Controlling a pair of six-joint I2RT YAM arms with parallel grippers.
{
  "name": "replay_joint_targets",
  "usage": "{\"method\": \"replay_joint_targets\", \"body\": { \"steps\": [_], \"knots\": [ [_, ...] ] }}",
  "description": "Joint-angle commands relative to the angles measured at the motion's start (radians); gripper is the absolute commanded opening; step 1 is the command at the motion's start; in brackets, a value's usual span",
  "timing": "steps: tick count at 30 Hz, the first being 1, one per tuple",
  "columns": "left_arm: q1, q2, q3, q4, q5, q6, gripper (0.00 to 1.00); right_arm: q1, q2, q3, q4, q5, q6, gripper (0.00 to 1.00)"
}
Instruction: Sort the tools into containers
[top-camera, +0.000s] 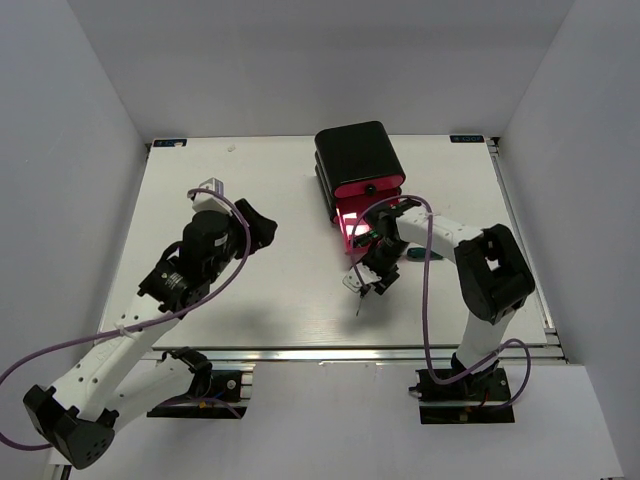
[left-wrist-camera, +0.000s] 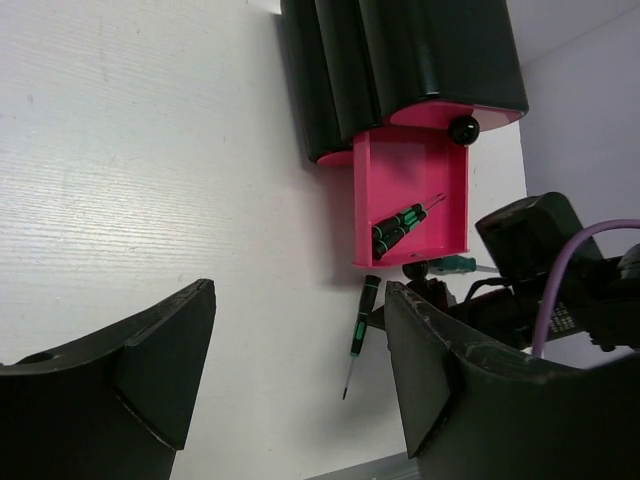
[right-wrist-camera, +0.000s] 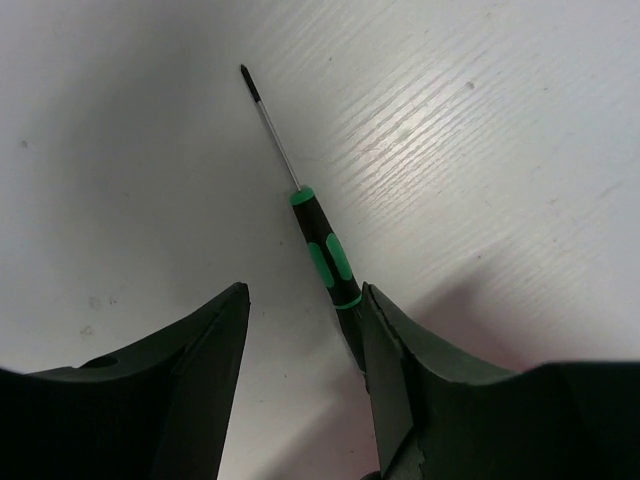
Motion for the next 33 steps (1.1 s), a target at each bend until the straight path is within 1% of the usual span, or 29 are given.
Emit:
{"method": "replay_joint_targets", "body": {
  "steps": [1, 11, 14, 15, 17, 18, 20, 21, 24, 27, 28, 30, 31, 32, 33],
  "knots": [
    [-0.001, -0.021, -0.010, -0.013, -0.033, -0.024, 0.78, 0.027, 0.026, 0.015, 0.015, 0.085, -0.252, 0.54],
    [-0.001, -0.019, -0.033, 0.013, -0.031, -0.038, 0.78, 0.081, 0.066, -0.009, 0.087, 0.142, -0.162, 0.50],
    [-0.001, -0.018, -0.034, 0.021, -0.030, -0.041, 0.79, 0.093, 0.065, -0.028, 0.083, 0.162, -0.142, 0.44],
    [-0.001, -0.015, -0.038, 0.022, -0.027, -0.044, 0.79, 0.096, 0.058, -0.037, 0.081, 0.168, -0.136, 0.40],
    [-0.001, -0.012, -0.044, 0.033, -0.021, -0.047, 0.79, 0.095, 0.049, -0.058, 0.081, 0.186, -0.131, 0.35],
    [-0.001, -0.012, -0.047, 0.039, -0.019, -0.050, 0.79, 0.096, 0.039, -0.081, 0.083, 0.191, -0.123, 0.28],
    [-0.001, -0.006, -0.057, 0.057, -0.012, -0.055, 0.79, 0.095, 0.028, -0.100, 0.083, 0.197, -0.091, 0.21],
    [-0.001, -0.004, -0.059, 0.062, -0.008, -0.058, 0.79, 0.095, 0.016, -0.109, 0.077, 0.193, -0.078, 0.16],
    [-0.001, 0.011, -0.065, 0.082, 0.001, -0.058, 0.79, 0.095, -0.017, -0.109, 0.046, 0.139, -0.004, 0.08],
    [-0.001, 0.033, -0.061, 0.094, 0.008, -0.053, 0.79, 0.095, -0.055, -0.048, -0.046, 0.018, 0.106, 0.01],
    [-0.001, 0.039, -0.061, 0.097, 0.010, -0.052, 0.79, 0.095, -0.066, 0.008, -0.072, -0.055, 0.145, 0.00],
    [-0.001, 0.056, -0.056, 0.111, 0.013, -0.050, 0.79, 0.095, -0.087, 0.071, -0.139, -0.126, 0.237, 0.00],
    [0.000, 0.063, -0.054, 0.123, 0.016, -0.049, 0.79, 0.095, -0.109, 0.130, -0.160, -0.181, 0.313, 0.00],
    [0.001, 0.070, -0.054, 0.130, 0.018, -0.049, 0.79, 0.095, -0.122, 0.153, -0.172, -0.201, 0.353, 0.00],
    [-0.001, 0.077, -0.050, 0.136, 0.019, -0.047, 0.79, 0.095, -0.153, 0.173, -0.174, -0.217, 0.433, 0.00]
  ]
}}
